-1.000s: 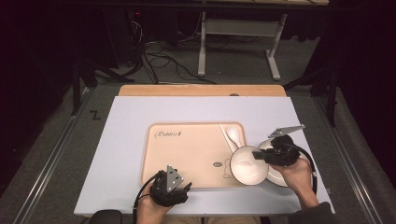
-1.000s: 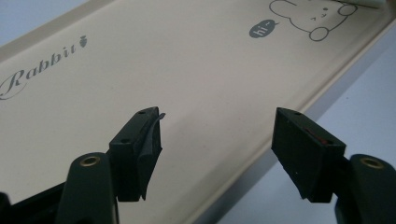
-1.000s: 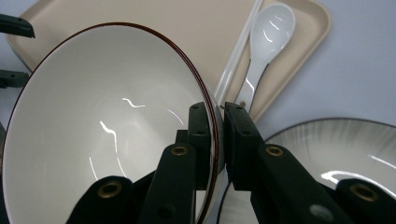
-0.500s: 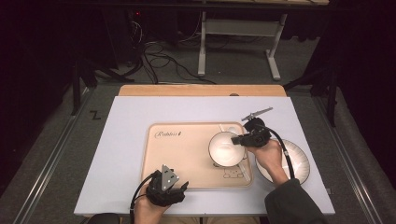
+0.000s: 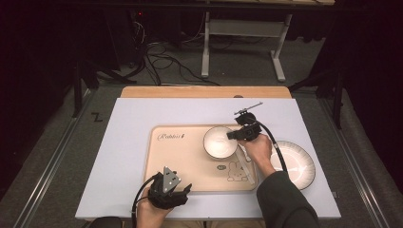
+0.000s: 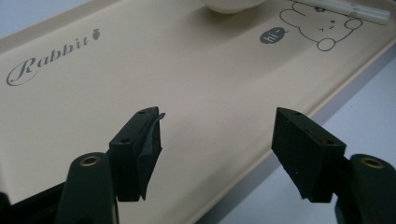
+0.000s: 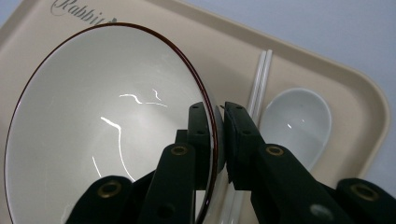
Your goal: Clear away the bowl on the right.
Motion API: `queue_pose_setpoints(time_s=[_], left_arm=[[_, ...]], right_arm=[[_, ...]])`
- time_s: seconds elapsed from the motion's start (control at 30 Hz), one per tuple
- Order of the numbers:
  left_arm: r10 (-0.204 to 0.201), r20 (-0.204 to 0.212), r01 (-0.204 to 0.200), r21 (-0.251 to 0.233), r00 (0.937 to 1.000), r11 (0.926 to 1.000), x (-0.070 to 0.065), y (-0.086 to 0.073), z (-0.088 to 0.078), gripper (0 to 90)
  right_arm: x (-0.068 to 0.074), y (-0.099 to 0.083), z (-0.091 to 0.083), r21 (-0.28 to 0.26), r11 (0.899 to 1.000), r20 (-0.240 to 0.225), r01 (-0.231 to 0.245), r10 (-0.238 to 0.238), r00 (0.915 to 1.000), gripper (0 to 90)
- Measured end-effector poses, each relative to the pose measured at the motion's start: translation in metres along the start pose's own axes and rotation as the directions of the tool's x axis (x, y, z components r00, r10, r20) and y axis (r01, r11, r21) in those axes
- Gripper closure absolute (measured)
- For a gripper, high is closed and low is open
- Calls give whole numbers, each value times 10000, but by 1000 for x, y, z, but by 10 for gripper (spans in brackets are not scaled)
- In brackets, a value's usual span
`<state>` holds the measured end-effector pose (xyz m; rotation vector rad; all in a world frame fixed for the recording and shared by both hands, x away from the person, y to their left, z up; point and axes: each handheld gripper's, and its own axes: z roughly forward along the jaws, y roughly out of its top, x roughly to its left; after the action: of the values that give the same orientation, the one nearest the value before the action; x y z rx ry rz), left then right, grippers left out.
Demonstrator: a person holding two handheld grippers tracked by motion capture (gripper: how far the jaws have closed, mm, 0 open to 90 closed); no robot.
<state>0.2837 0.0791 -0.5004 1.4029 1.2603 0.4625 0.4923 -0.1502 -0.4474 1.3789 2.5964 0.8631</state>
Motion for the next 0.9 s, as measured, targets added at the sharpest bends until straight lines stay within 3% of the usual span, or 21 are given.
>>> queue_pose_setpoints(time_s=[0.47,0.7,0.9], left_arm=[[42,-25,-42,18,10000,10000,1,0,0,333],[32,-29,-31,66,10000,10000,1,0,0,333],[11,-10,-11,30,10000,10000,0,-1,1,333]], right_arm=[[-7,9,22,178,9976,251,-674,669,9974,828],[-8,9,24,61,9988,273,-495,493,9984,821],[-9,8,21,-28,9992,354,-390,391,9986,700]])
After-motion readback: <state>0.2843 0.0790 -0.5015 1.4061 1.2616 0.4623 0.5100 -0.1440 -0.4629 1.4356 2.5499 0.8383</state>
